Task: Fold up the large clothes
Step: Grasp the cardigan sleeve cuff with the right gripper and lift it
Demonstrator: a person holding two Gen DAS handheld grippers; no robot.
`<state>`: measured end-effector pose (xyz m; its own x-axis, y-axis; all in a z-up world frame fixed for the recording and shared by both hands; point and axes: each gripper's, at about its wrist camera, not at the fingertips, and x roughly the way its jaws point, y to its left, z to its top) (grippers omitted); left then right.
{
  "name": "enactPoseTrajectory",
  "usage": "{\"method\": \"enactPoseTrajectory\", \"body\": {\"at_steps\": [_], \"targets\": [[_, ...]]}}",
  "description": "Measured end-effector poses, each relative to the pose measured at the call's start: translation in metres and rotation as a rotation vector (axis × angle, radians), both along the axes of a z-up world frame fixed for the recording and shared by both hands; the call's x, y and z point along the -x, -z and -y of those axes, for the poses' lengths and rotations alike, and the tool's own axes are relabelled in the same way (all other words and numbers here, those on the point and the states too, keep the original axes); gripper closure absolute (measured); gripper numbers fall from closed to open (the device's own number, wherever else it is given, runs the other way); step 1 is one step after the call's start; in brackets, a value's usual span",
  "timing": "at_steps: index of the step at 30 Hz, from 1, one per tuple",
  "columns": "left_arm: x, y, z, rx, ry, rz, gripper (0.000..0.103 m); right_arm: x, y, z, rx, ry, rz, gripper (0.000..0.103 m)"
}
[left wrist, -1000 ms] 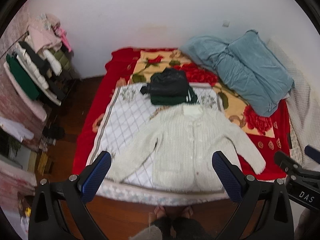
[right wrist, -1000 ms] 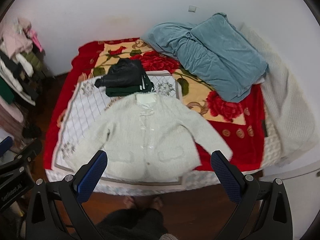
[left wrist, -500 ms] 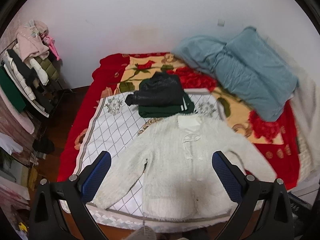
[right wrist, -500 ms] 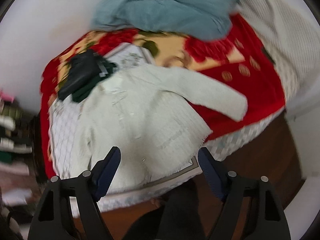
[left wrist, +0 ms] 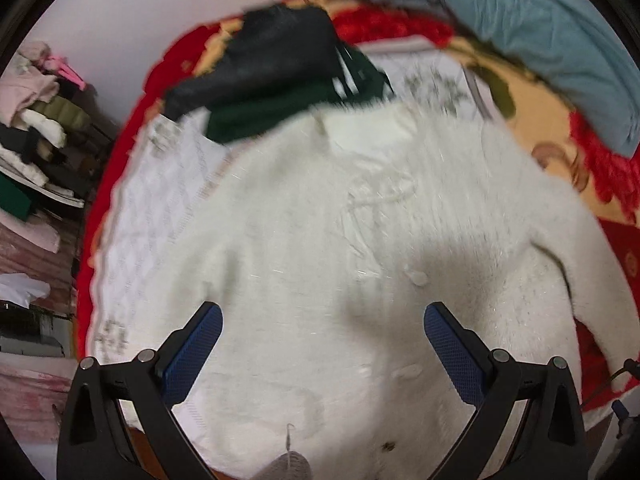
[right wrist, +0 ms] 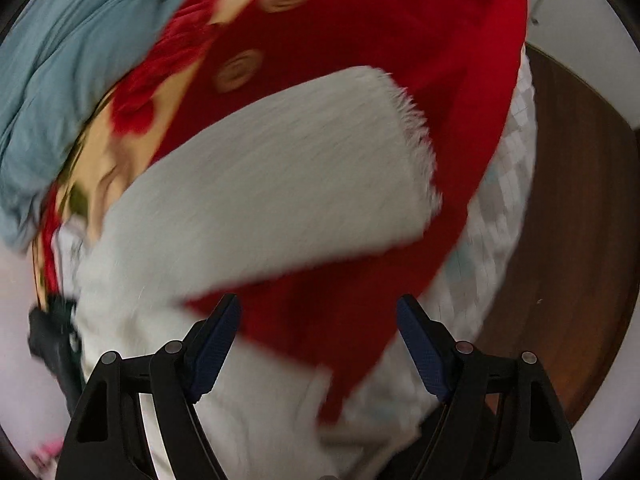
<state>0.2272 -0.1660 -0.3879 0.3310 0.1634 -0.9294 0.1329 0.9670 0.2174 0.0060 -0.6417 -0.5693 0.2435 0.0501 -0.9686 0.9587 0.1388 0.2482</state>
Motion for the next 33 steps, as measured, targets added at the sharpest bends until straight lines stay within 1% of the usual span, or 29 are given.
{"method": "enactPoseTrajectory", "body": {"at_steps": [1, 3, 5, 7, 8, 9, 10, 12, 15, 16, 17, 18, 19, 20, 22, 23, 24, 26, 28, 29, 30, 32, 33], "targets": [[-0.003, 0.013, 0.007, 0.0, 0.003, -0.015, 0.0, -0.001, 0.014, 0.012, 0.002, 0.019, -0.004, 0.022], [-0.006, 0.036, 0.023, 0.016, 0.017, -0.044, 0.0, -0.002, 0.04, 0.034, -0.008, 0.06, -0.056, 0.022], [-0.01, 0.051, 0.039, 0.029, 0.033, -0.054, 0.0, 0.003, 0.067, 0.053, -0.063, 0.167, -0.036, 0.022], [-0.012, 0.06, 0.05, 0.043, 0.048, -0.062, 0.0, 0.008, 0.076, 0.064, -0.072, 0.274, 0.002, 0.03], [-0.012, 0.065, 0.057, 0.053, 0.052, -0.065, 0.0, 0.01, 0.072, 0.067, -0.048, 0.314, 0.013, 0.046], [-0.011, 0.069, 0.062, 0.066, 0.055, -0.073, 0.0, 0.012, 0.066, 0.068, -0.022, 0.329, 0.033, 0.068], [-0.012, 0.071, 0.066, 0.075, 0.059, -0.077, 0.0, 0.01, 0.053, 0.071, 0.024, 0.333, 0.071, 0.072], [-0.011, 0.074, 0.075, 0.088, 0.07, -0.075, 0.0, 0.004, 0.025, 0.073, 0.124, 0.319, 0.1, 0.075], [-0.012, 0.078, 0.082, 0.097, 0.085, -0.077, 0.0, -0.016, -0.015, 0.075, 0.264, 0.265, 0.125, 0.075], [-0.013, 0.08, 0.083, 0.101, 0.087, -0.082, 0.0, -0.023, -0.02, 0.079, 0.296, 0.239, 0.127, 0.075], [-0.014, 0.082, 0.083, 0.1, 0.088, -0.085, 0.0, -0.032, -0.016, 0.087, 0.296, 0.207, 0.131, 0.072], [-0.016, 0.084, 0.083, 0.093, 0.087, -0.087, 0.0, -0.035, -0.009, 0.095, 0.272, 0.187, 0.13, 0.065], [-0.018, 0.086, 0.082, 0.086, 0.086, -0.088, 0.0, -0.044, 0.011, 0.105, 0.202, 0.169, 0.111, 0.062], [-0.02, 0.089, 0.08, 0.072, 0.083, -0.088, 0.0, -0.047, 0.027, 0.109, 0.144, 0.166, 0.105, 0.056], [-0.023, 0.094, 0.077, 0.037, 0.076, -0.083, 0.0, -0.05, 0.063, 0.116, 0.029, 0.186, 0.145, 0.05], [-0.025, 0.098, 0.074, 0.012, 0.071, -0.08, 0.0, -0.048, 0.077, 0.118, 0.002, 0.199, 0.168, 0.047], [-0.029, 0.102, 0.071, -0.018, 0.061, -0.078, 0.0, -0.05, 0.082, 0.12, 0.011, 0.212, 0.17, 0.045], [-0.035, 0.109, 0.062, -0.049, 0.043, -0.076, 0.0, -0.053, 0.083, 0.12, 0.029, 0.227, 0.19, 0.039], [-0.043, 0.116, 0.053, -0.069, 0.019, -0.075, 0.0, -0.056, 0.082, 0.12, 0.048, 0.243, 0.193, 0.04], [-0.046, 0.118, 0.049, -0.074, 0.008, -0.074, 0.0, -0.056, 0.08, 0.118, 0.064, 0.248, 0.202, 0.054], [-0.049, 0.119, 0.045, -0.078, 0.0, -0.074, 0.0, -0.059, 0.078, 0.116, 0.08, 0.241, 0.212, 0.079], [-0.057, 0.12, 0.038, -0.097, -0.016, -0.066, 0.0, -0.055, 0.064, 0.106, 0.111, 0.209, 0.203, 0.087], [-0.062, 0.119, 0.034, -0.102, -0.023, -0.06, 0.0, -0.064, 0.054, 0.104, 0.145, 0.187, 0.208, 0.088]]}}
